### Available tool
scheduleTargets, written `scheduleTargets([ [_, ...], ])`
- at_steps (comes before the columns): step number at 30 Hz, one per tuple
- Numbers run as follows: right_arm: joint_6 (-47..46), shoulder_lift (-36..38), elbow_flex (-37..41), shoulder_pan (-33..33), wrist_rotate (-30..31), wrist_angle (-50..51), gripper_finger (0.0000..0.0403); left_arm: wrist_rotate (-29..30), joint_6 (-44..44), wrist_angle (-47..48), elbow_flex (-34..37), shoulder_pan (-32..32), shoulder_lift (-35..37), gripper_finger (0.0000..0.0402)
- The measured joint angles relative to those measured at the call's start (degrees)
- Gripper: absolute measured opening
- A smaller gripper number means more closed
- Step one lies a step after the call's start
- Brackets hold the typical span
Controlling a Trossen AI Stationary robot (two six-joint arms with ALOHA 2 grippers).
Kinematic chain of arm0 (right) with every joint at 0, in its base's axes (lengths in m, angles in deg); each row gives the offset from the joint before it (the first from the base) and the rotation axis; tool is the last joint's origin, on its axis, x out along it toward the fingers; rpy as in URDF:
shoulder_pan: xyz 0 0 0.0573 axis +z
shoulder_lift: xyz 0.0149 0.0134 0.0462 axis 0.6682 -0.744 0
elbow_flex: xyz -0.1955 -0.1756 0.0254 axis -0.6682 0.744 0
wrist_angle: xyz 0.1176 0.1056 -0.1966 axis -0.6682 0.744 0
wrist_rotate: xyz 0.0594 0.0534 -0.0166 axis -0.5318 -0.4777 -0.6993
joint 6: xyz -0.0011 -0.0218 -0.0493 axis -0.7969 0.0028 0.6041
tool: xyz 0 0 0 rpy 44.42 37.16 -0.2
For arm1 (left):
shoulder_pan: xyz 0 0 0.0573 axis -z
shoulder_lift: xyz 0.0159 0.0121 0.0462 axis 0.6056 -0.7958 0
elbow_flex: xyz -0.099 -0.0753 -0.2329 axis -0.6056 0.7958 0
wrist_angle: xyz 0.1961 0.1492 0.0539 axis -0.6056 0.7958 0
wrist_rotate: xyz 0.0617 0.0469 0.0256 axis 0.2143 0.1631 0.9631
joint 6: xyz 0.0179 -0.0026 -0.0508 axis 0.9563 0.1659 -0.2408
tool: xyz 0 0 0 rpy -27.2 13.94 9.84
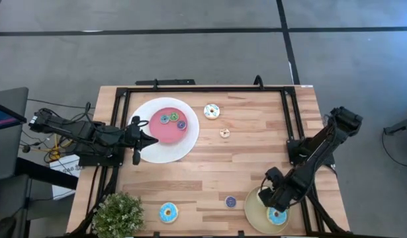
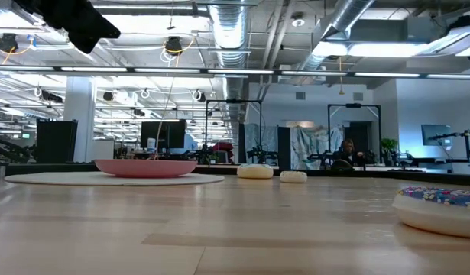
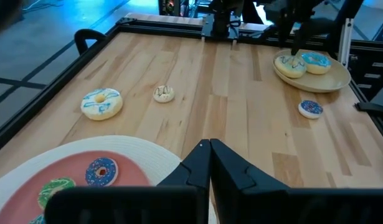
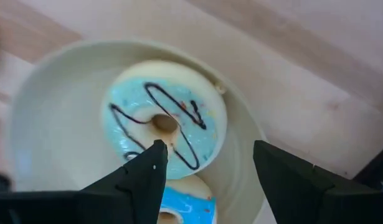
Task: Pick & Place donuts
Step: Put the small white donut on the pink plate
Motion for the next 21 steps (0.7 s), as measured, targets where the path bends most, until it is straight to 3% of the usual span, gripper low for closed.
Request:
scheduleTargets([
  [3, -0.44, 4.59, -0.02, -0.04, 4.86, 2.15, 0.023, 0.8, -0.27, -0.06, 0.0, 0.0, -0.01, 0.0],
  [8, 3.24, 12.36, -0.04, -1.88, 21.23, 3.59, 0.023, 0.9, -0.38, -2.07, 0.0, -0.02, -0.01, 0.0],
  [14, 13.18, 18.19, -0.09, -10.43, 37.64, 3.44, 0.023, 2.56, 1.14, -8.23, -0.01, 0.0, -0.13, 0.0],
  [17, 20.35, 19.7, -0.09, -15.68, 38.17, 3.25, 0.023, 4.05, 1.14, -11.85, -0.02, -0.01, -0.69, 0.0001],
  [21, 28.94, 20.6, -0.09, -21.93, 33.96, 3.4, 0.023, 4.84, -4.84, -15.3, -0.04, -0.81, -2.65, 0.0032],
])
